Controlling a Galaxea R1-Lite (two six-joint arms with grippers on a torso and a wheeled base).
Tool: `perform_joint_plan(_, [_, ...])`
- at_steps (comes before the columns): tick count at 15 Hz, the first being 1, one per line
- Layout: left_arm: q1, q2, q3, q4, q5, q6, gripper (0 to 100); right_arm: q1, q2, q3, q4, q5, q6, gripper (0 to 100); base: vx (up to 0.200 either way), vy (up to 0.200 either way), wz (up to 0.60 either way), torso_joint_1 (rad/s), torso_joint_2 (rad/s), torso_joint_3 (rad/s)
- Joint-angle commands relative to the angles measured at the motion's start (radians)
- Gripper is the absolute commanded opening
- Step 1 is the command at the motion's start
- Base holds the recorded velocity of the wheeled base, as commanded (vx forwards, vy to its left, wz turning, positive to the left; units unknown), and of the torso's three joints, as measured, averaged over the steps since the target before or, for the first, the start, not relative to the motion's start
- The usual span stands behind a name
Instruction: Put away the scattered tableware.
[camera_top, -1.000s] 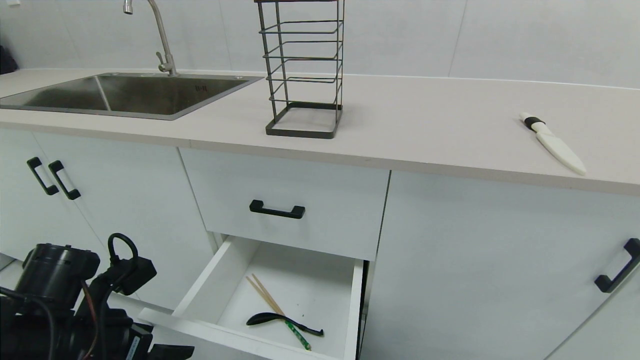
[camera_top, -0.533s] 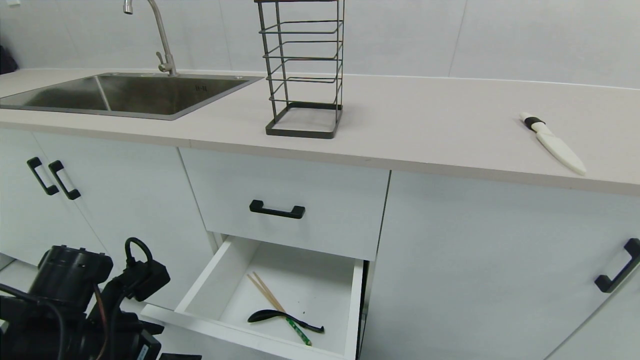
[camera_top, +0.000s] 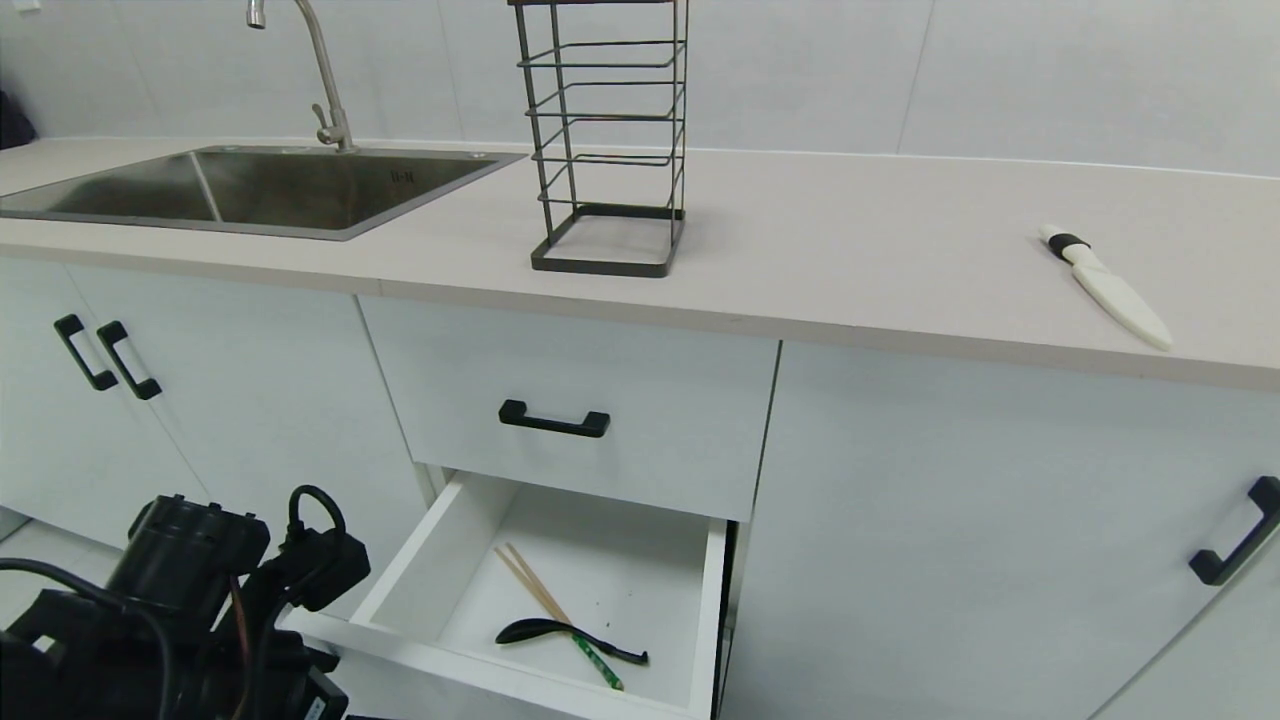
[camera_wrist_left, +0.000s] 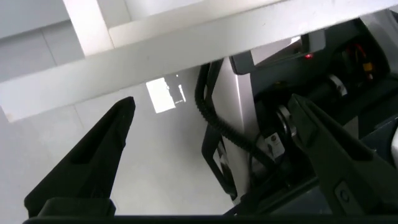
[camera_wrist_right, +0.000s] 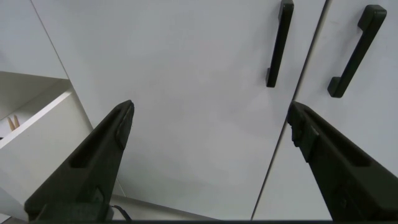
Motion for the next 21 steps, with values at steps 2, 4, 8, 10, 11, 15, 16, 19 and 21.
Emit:
perform_joint_plan(2, [-0.013, 0.036, -0.022, -0.026, 0.024, -0.023, 100, 0.000, 0.001, 0.000, 0.000, 0.001, 0.000, 100, 0.000, 0.000, 0.00, 0.000, 0.00, 0.000])
perform_joint_plan(4, [-0.021, 0.049, -0.022, -0.051, 0.038, -0.080, 100, 0.000, 0.001, 0.000, 0.000, 0.001, 0.000, 100, 0.000, 0.000, 0.00, 0.000, 0.00, 0.000])
perform_joint_plan(8, [-0.021, 0.095, -0.096, -0.057, 0.078, -0.081, 100, 0.000, 0.001, 0.000, 0.000, 0.001, 0.000, 100, 0.000, 0.000, 0.00, 0.000, 0.00, 0.000])
perform_joint_plan(10, [-0.023, 0.135, -0.156, -0.057, 0.092, -0.081, 100, 0.000, 0.003, 0.000, 0.000, 0.001, 0.000, 100, 0.000, 0.000, 0.00, 0.000, 0.00, 0.000])
perform_joint_plan(11, [-0.027, 0.147, -0.161, -0.059, 0.093, -0.085, 100, 0.000, 0.001, 0.000, 0.000, 0.001, 0.000, 100, 0.000, 0.000, 0.00, 0.000, 0.00, 0.000])
perform_joint_plan(15, [-0.047, 0.196, -0.207, -0.085, 0.095, -0.124, 100, 0.000, 0.001, 0.000, 0.000, 0.001, 0.000, 100, 0.000, 0.000, 0.00, 0.000, 0.00, 0.000])
perform_joint_plan(16, [-0.061, 0.213, -0.222, -0.086, 0.096, -0.135, 100, 0.000, 0.001, 0.000, 0.000, 0.001, 0.000, 100, 0.000, 0.000, 0.00, 0.000, 0.00, 0.000])
perform_joint_plan(19, [-0.087, 0.259, -0.272, -0.106, 0.125, -0.187, 100, 0.000, 0.001, 0.000, 0.000, 0.001, 0.000, 100, 0.000, 0.000, 0.00, 0.000, 0.00, 0.000])
perform_joint_plan(21, [-0.089, 0.274, -0.285, -0.106, 0.129, -0.200, 100, 0.000, 0.003, 0.000, 0.000, 0.001, 0.000, 100, 0.000, 0.000, 0.00, 0.000, 0.00, 0.000])
